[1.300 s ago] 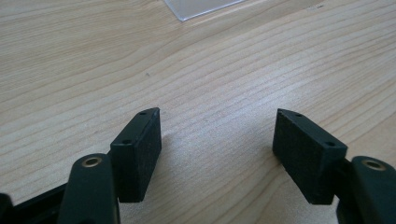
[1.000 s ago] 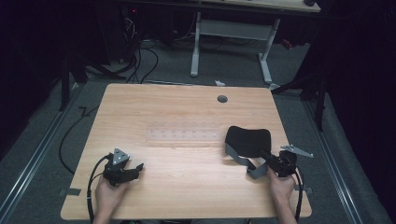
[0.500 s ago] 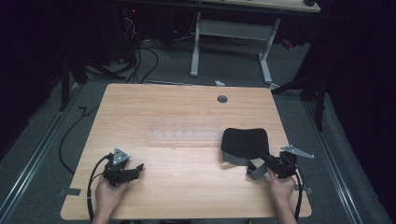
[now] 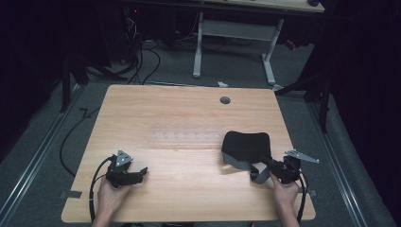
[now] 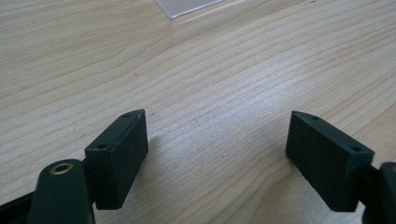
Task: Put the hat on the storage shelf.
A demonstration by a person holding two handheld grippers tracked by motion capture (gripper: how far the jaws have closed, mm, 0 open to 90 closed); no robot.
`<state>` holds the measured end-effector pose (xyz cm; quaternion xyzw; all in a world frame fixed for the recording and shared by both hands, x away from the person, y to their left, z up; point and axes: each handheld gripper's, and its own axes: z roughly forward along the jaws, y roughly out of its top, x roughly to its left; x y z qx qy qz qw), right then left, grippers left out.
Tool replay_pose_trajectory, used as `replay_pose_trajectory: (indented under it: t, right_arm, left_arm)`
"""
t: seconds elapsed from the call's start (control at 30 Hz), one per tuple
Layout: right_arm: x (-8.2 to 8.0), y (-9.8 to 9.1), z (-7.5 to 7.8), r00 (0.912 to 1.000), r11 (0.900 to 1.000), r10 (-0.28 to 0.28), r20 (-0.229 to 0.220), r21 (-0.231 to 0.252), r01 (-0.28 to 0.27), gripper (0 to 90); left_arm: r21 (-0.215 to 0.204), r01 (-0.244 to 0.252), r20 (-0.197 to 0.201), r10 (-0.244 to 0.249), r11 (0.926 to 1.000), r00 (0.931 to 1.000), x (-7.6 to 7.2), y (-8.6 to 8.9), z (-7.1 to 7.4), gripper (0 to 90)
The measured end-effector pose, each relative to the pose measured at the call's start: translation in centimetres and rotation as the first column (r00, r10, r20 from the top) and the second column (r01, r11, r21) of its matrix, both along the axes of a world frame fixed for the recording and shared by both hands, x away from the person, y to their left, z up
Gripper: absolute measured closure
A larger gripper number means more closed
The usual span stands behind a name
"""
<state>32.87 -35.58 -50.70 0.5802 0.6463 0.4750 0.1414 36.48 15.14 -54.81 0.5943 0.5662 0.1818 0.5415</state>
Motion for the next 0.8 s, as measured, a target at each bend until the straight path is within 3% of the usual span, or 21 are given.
replay_pose_trajectory:
  t: [0.33,0.6,0.8]
  right_arm:
    - [-1.0,0.1,0.7,0.9996,0.9992,0.028,0.009,0.030,-0.028,86.6]
    - [-2.0,0.1,1.3,0.9979,0.9967,0.058,0.029,0.056,-0.059,86.5]
    - [-2.6,0.6,1.9,0.9954,0.9939,0.087,0.041,0.064,-0.090,86.6]
  left_arm:
    - [0.019,0.022,0.018,-0.022,0.9996,0.9996,-0.4,0.0,0.1,23.0]
    - [-0.023,0.049,0.034,-0.048,0.9985,0.9983,-0.9,-0.3,0.6,23.3]
    - [-0.080,0.098,0.025,-0.096,0.9920,0.9950,-1.4,-0.8,1.1,22.7]
